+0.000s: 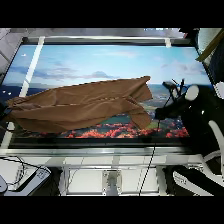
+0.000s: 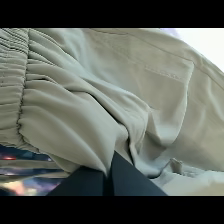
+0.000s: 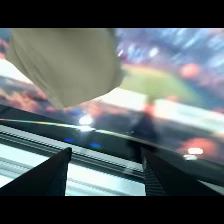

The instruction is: Fold the clothes and pants, and hang the long-sleeved shirts on hangers.

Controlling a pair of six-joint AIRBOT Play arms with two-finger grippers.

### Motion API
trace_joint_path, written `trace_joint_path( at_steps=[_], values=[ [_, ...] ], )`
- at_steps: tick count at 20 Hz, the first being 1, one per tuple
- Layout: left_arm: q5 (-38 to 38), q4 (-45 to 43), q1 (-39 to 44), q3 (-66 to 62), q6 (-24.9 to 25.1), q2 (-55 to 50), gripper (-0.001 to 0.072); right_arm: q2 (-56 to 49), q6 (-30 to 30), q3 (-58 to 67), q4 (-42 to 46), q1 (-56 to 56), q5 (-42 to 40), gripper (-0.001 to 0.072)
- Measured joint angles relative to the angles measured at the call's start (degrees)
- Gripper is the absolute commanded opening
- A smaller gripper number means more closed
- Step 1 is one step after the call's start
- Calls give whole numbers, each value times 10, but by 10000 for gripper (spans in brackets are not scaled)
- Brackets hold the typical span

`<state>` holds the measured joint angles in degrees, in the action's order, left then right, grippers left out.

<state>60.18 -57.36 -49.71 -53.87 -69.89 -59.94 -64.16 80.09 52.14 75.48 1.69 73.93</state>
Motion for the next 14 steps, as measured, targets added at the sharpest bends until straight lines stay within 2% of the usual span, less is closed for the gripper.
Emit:
trace_joint_path(
  at_steps=[3,6,9,14],
  values=[
    [7,0,-3,0,0,0,18,-8,-3,-81,-64,-14,-113,481],
    [9,-1,-4,0,0,0,18,-41,-29,-98,-125,-35,-177,480],
    [11,-1,-4,0,0,0,18,-77,-72,-91,-182,-67,-198,479],
    [12,-1,-4,0,0,0,18,-114,-119,-85,-218,-97,-204,475]
  ],
)
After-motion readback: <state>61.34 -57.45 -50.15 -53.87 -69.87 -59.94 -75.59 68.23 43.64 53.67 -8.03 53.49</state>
